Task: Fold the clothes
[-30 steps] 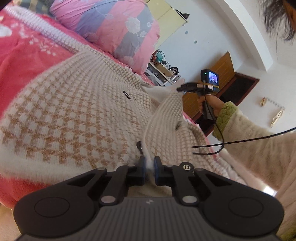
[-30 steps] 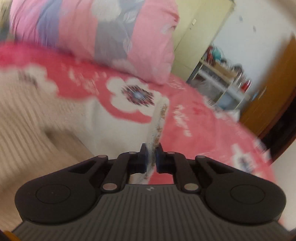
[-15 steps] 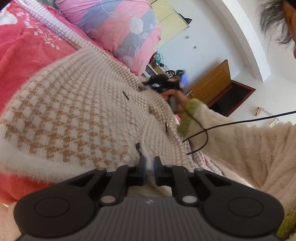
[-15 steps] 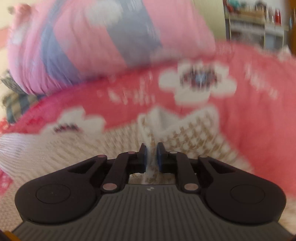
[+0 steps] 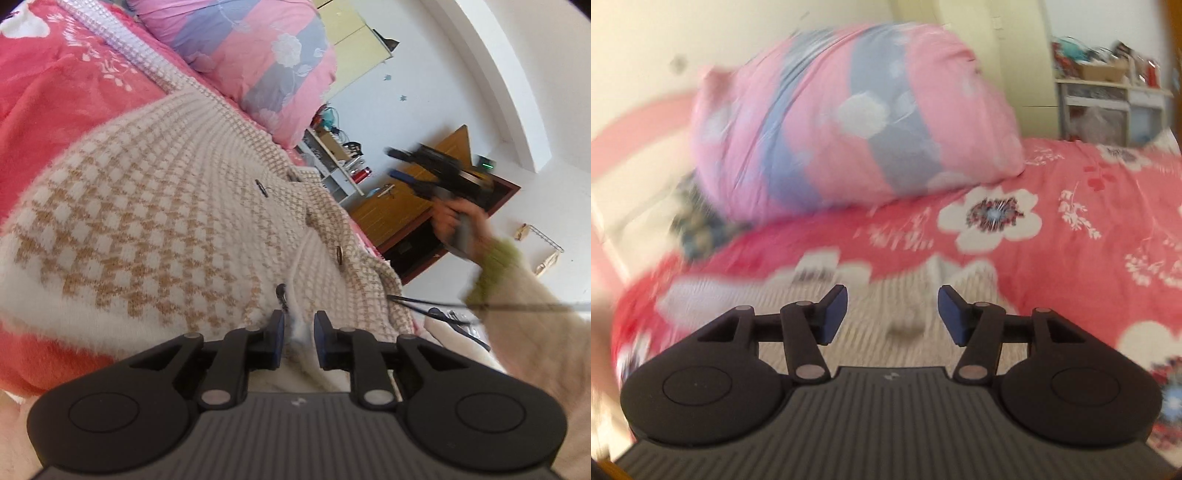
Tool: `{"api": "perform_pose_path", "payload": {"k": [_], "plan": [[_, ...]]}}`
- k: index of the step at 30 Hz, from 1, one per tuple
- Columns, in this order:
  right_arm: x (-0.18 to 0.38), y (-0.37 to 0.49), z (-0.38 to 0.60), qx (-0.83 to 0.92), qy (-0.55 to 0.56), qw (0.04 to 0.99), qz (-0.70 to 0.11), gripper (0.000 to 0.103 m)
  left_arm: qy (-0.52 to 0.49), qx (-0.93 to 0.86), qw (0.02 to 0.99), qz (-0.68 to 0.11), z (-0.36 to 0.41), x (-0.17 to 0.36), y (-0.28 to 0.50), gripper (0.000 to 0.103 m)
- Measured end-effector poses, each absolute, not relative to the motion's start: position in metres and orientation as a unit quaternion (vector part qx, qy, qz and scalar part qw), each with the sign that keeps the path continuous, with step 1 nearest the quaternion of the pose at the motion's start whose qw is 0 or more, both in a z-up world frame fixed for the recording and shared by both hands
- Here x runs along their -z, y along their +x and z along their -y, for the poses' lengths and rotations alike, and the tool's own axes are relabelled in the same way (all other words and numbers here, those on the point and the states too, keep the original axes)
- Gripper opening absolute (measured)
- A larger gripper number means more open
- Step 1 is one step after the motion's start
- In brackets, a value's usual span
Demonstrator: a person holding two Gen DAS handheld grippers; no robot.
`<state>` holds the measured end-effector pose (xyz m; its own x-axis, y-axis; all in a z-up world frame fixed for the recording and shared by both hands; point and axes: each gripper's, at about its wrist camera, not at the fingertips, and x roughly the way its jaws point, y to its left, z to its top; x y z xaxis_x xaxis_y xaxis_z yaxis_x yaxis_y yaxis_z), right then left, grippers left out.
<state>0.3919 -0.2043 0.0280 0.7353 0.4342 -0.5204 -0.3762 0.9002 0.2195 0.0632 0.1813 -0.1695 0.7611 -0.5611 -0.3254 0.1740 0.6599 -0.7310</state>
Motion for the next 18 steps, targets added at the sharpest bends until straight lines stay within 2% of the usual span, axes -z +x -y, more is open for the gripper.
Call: {"api": "perform_pose_path", "payload": {"k": [1, 3, 6, 10, 11, 14, 15, 18], "plan": [[-0.031, 0.373, 0.203, -0.221, 0.032, 0.927, -0.302, 0.054, -0.351, 0.204, 0.873, -0.271, -0.181, 0.167, 0.061, 0.022], [-0.025, 0.342, 0.203, -0.221, 0.038, 0.916, -0.333, 0.054, -0.344, 0.194, 0.88, -0.263, -0.179, 0.16, 0.058, 0.039], [-0.008, 0.301, 0.204, -0.239, 0.081, 0.892, -0.375, 0.054, -0.326, 0.187, 0.89, -0.258, -0.172, 0.152, 0.058, 0.049], [0.014, 0.254, 0.199, -0.258, 0.116, 0.871, -0.401, 0.054, -0.256, 0.174, 0.907, -0.287, -0.151, 0.138, 0.078, 0.049], [0.017, 0.246, 0.199, -0.26, 0.12, 0.869, -0.403, 0.054, -0.234, 0.167, 0.91, -0.298, -0.145, 0.135, 0.085, 0.043], [0.021, 0.225, 0.198, -0.258, 0.124, 0.87, -0.402, 0.054, -0.165, 0.135, 0.924, -0.319, -0.126, 0.131, 0.097, 0.011], [0.019, 0.223, 0.199, -0.254, 0.12, 0.873, -0.399, 0.054, -0.163, 0.133, 0.927, -0.311, -0.124, 0.129, 0.094, 0.007], [0.012, 0.226, 0.199, -0.241, 0.11, 0.883, -0.388, 0.054, -0.172, 0.137, 0.935, -0.279, -0.122, 0.12, 0.078, 0.003]]}}
